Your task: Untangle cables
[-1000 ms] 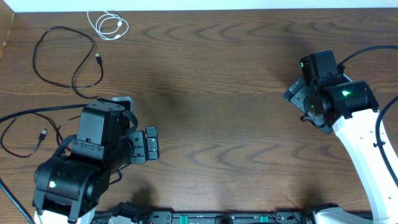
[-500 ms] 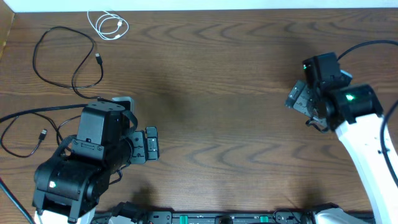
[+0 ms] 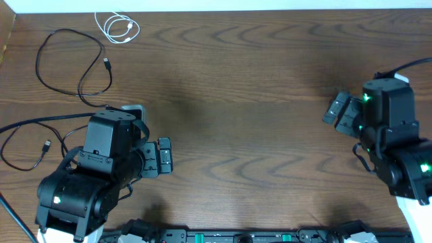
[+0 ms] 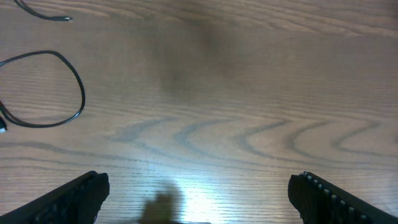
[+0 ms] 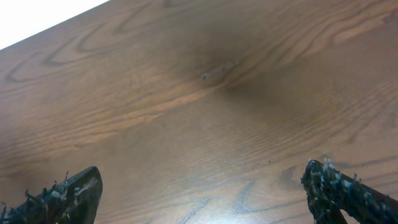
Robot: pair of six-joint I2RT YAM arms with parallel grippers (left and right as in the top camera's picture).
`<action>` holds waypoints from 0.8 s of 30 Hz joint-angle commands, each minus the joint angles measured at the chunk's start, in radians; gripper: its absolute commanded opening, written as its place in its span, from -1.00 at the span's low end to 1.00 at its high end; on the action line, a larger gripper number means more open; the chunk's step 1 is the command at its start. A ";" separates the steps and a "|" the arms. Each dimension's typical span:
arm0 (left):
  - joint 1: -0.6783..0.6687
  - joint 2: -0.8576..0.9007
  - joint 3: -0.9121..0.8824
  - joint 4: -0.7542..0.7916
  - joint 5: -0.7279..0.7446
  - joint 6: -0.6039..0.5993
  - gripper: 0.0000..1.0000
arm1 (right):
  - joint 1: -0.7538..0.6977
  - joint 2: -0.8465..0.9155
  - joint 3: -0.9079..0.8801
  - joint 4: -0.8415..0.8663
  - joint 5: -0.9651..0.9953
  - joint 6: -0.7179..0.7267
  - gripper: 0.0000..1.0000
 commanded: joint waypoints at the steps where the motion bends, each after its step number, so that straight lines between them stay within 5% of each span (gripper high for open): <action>1: -0.004 0.000 -0.008 -0.003 -0.010 -0.002 0.96 | 0.006 -0.042 0.002 -0.002 0.016 -0.024 0.98; 24: -0.004 0.000 -0.009 -0.003 -0.010 -0.002 0.96 | 0.006 -0.088 0.002 -0.064 0.013 -0.026 0.98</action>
